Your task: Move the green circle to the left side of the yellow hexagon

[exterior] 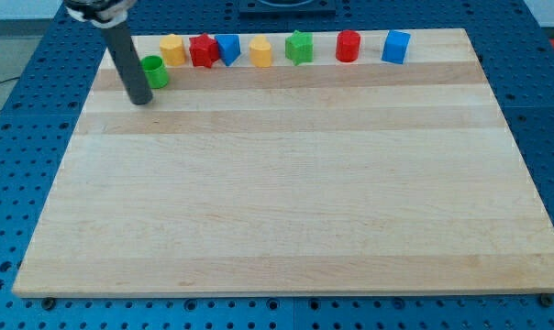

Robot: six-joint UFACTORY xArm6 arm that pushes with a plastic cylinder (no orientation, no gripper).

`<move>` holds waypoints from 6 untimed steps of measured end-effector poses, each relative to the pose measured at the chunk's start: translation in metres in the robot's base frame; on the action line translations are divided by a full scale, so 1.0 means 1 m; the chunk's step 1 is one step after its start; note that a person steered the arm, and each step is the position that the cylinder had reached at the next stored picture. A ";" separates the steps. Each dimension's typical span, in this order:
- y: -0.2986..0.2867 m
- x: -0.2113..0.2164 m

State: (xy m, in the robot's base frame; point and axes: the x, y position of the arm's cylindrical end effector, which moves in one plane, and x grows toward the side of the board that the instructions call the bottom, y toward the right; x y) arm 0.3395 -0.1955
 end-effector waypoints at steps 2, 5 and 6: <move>-0.015 -0.025; -0.016 -0.064; -0.017 -0.071</move>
